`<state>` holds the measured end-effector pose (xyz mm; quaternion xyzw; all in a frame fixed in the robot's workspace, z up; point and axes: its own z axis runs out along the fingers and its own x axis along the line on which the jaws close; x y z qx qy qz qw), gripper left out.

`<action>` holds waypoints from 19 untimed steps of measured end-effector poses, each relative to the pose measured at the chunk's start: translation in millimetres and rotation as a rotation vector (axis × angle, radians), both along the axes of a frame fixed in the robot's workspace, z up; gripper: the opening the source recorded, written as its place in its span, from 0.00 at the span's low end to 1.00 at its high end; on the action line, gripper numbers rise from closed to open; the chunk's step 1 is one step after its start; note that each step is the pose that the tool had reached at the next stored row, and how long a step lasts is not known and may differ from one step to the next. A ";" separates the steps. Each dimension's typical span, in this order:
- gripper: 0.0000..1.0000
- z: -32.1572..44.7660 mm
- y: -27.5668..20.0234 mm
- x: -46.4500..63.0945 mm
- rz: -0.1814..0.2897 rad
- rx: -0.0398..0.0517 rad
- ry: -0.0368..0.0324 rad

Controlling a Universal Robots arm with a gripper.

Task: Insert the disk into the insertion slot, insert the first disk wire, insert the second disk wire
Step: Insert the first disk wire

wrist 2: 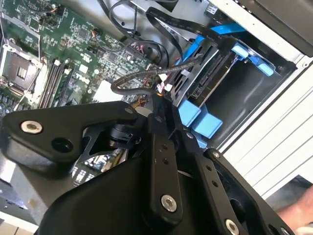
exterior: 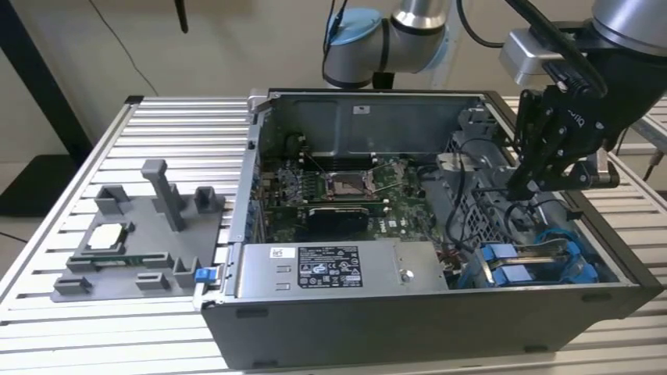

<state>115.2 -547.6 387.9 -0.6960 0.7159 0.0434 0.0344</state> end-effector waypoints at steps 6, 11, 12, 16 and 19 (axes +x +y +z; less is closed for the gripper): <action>0.00 0.0 0.0 0.0 0.000 -0.0001 0.0000; 0.00 -0.4 -0.3 0.6 0.000 -0.0002 -0.0001; 0.00 -0.7 -0.7 1.6 0.000 -0.0001 0.0001; 0.00 -1.8 -4.7 7.0 0.000 -0.0003 0.0030; 0.00 -2.7 -9.2 7.8 0.000 -0.0001 0.0045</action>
